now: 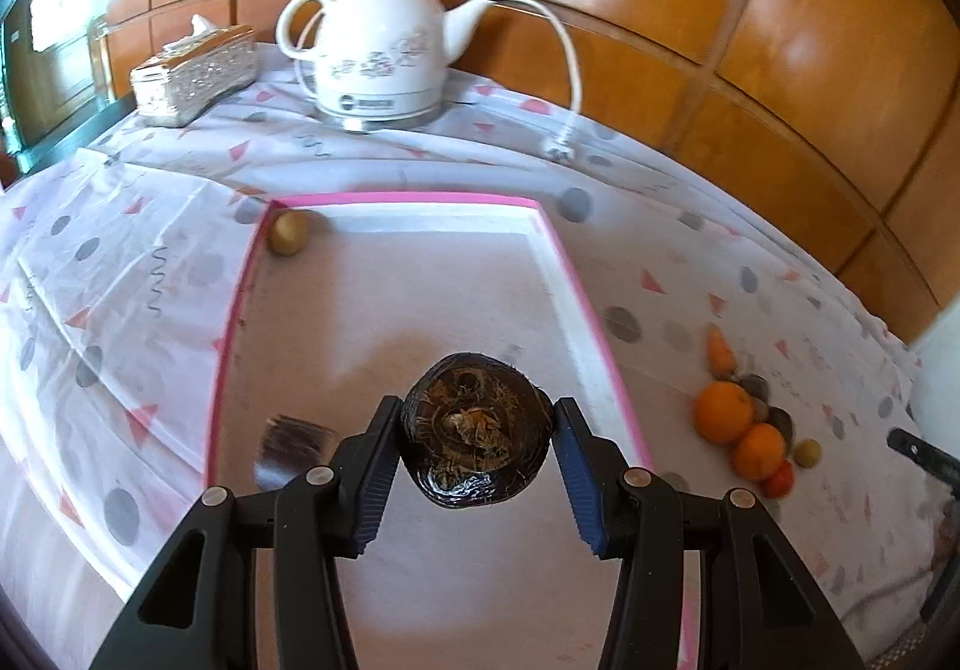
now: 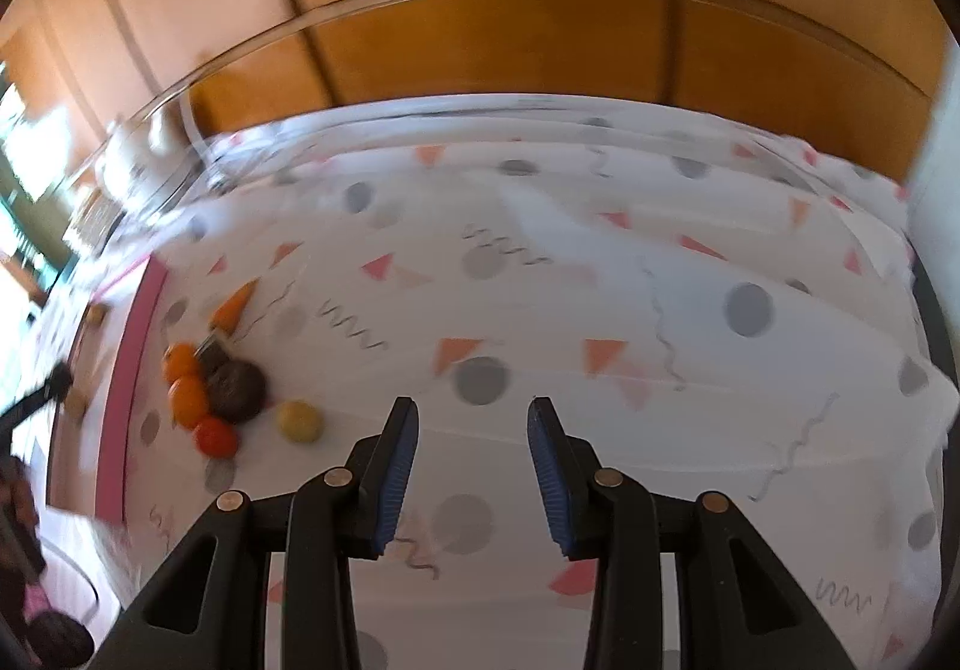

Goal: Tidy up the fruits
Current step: 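Carry the dark round fruit into the pink tray and open the left gripper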

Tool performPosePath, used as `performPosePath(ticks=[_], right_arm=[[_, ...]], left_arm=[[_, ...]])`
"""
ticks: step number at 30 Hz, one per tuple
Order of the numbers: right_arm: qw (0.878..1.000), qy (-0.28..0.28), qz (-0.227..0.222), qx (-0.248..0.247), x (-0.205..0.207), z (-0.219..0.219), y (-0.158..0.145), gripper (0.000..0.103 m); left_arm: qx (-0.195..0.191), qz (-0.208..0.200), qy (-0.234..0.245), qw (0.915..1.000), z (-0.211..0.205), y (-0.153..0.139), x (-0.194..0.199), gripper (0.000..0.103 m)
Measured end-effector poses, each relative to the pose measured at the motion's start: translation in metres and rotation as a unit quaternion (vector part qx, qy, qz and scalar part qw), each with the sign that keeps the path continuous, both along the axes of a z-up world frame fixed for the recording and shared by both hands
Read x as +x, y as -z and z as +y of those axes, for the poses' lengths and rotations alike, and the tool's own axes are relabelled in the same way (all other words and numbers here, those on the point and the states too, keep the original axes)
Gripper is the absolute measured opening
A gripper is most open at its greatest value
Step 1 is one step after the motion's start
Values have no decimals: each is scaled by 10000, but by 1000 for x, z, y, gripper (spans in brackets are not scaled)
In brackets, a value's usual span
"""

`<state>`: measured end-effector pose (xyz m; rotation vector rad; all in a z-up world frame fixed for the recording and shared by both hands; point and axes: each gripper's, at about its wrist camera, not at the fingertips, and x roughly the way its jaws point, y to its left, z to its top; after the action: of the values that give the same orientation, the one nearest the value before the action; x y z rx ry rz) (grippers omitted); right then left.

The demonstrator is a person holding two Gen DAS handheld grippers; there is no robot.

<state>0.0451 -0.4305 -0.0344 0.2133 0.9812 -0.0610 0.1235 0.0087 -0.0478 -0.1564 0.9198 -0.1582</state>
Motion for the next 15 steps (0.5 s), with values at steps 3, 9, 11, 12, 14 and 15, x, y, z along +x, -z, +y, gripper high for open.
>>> performPosePath(ticks=[3,9,11,12,14,15], right_arm=[[9995,-318,-17,-59,1,16,1,38],[9960,-888,-70,-37,6,43,4,38],[9941,-1079,-70,12,8,52,5,38],[9934,-1140,-70,31,9,56,6,38],[9913,-1312,-82,88,13,66,8,38],[9903,-1383,-89,107,15,70,9,38]], left_arm=[[70,2,-83,9999,8,1,9,51],[133,74,-284,9995,22,5,30,51],[161,125,-371,9991,27,6,37,51],[179,142,-395,9990,28,7,39,51],[235,154,-446,9986,31,8,43,51],[261,155,-462,9985,31,9,44,51]])
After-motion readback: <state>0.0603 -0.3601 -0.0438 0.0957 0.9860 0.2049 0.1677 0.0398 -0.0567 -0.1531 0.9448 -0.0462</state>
